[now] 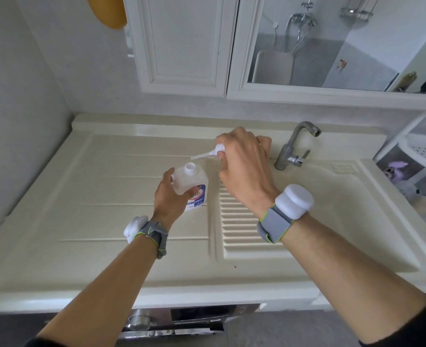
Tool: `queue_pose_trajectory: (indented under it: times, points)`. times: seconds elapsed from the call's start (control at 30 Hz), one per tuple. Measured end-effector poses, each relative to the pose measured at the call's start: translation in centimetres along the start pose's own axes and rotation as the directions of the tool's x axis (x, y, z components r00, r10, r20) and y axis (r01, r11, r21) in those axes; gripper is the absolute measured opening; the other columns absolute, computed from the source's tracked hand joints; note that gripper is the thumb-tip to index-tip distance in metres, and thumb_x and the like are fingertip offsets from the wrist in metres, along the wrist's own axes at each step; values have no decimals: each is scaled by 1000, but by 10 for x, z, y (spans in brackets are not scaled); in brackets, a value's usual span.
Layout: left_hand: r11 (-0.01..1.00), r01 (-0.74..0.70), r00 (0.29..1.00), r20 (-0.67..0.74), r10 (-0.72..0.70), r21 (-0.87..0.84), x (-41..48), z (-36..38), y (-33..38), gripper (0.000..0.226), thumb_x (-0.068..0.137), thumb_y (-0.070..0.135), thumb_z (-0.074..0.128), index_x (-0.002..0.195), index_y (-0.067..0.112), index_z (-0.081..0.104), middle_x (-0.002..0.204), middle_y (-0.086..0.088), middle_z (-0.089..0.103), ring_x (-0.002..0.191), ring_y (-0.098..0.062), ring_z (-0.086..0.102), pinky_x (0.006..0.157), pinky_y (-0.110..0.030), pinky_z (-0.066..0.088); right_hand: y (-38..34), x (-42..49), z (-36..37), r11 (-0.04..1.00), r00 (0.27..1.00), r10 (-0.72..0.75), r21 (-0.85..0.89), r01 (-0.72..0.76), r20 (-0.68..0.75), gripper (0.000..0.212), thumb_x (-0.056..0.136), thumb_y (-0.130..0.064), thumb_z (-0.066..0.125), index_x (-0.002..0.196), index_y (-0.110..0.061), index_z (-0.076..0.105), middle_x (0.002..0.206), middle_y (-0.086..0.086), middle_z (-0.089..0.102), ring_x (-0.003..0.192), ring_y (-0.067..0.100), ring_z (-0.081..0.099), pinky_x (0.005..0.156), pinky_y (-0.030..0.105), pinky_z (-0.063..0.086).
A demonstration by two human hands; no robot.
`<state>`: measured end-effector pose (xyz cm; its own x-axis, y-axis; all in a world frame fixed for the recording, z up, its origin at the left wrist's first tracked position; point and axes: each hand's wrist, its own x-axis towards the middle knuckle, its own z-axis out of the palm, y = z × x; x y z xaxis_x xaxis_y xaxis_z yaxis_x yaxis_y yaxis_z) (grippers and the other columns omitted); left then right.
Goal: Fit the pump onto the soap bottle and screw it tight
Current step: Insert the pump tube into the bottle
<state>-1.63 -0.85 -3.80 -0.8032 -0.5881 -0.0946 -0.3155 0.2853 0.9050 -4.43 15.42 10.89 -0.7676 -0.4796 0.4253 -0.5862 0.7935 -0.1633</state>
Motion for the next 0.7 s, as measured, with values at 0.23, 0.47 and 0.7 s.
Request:
queue_pose_trajectory:
  times: [0.23, 0.47, 0.7]
  points:
    - [1000, 18, 1000, 8, -18, -4, -3, 0, 4, 87, 83, 31, 84, 155, 18, 37, 147, -9, 58, 134, -31, 56, 113, -48, 45, -8, 0, -22, 998, 998, -55, -6, 55, -34, 37, 77, -2, 64, 110, -17, 68, 109, 4, 60, 96, 28, 60, 92, 40, 29]
    - [1000, 28, 1000, 13, -28, -5, -5, 0, 5, 87, 86, 30, 80, 157, 17, 33, 150, -11, 55, 138, -32, 52, 115, -48, 43, -12, -6, -33, 995, 996, -92, -23, 92, 7, 34, 74, -4, 65, 106, -16, 66, 108, 5, 59, 95, 29, 59, 91, 41, 30]
    - [999, 37, 999, 20, -37, -5, -6, -1, 7, 86, 87, 29, 79, 158, 16, 32, 151, -11, 54, 138, -31, 52, 115, -47, 43, -14, -8, -34, 992, 993, -106, -59, 108, 45, 32, 72, -1, 62, 100, -15, 65, 104, 5, 60, 93, 30, 59, 91, 40, 30]
